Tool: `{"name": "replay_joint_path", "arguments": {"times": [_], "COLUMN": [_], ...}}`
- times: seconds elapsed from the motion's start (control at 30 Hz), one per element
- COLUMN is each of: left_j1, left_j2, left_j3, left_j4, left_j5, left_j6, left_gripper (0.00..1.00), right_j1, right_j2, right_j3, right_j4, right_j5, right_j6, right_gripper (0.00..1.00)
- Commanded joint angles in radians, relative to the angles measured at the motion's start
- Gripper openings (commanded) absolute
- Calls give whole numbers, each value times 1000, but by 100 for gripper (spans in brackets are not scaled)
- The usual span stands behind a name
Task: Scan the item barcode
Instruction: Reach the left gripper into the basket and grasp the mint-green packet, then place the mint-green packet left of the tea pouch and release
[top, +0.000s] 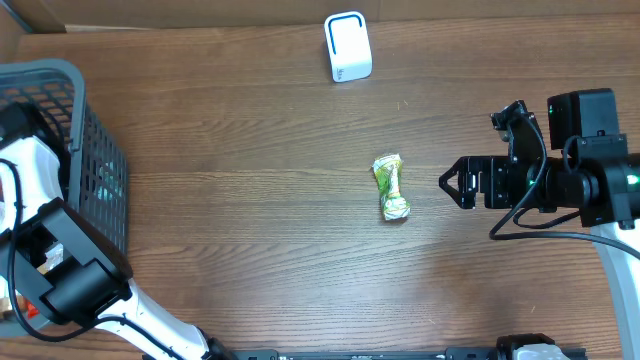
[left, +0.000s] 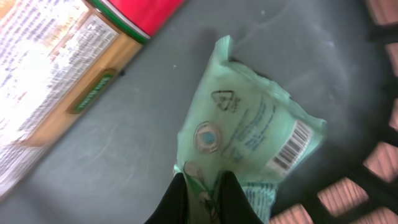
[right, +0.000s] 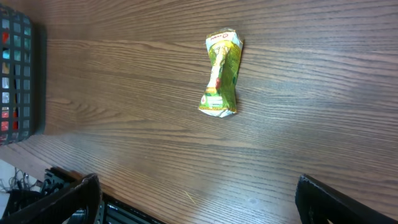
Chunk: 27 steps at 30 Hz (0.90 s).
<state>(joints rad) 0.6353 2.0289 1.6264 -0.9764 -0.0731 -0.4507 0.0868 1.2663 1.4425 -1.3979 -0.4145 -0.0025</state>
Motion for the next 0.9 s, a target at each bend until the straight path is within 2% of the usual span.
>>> {"name": "replay_joint_path", "arguments": {"times": [0.0,0.27,0.33,0.47,0.6,0.67,0.77,0.87], "left_j1": [-3,0,-4,-55,-242,-357,-560,-721], "left_j2": [-114,-375,-432,-541,-548,-544,-543,-535], "left_j3": [166,370,386,385,362,299,116,-87], "left_j4": [-90,-245,-265,-317,-443,-442,-338,-164], "left_j5": [18,22,57,225,254,254,250,249], "left_j6": [60,77,77,78,77,74,19,-52], "left_gripper": [4,4,4,4,4,4,4,4], "right_j1": [3,3,3,3,3,3,3,3], "right_j2": [-3,-3,-3,-3,-3,-3,-3,-3], "right_j3": [23,23,23,23,23,23,23,23], "right_j4": [6,17,20,32,47,52,53,53], "right_j5": [-9,-5,-5,-5,-5,-5,-5,-6], "right_j6": [3,2,2,2,2,2,2,3], "right_gripper": [100,100,100,100,100,100,100,100]}}
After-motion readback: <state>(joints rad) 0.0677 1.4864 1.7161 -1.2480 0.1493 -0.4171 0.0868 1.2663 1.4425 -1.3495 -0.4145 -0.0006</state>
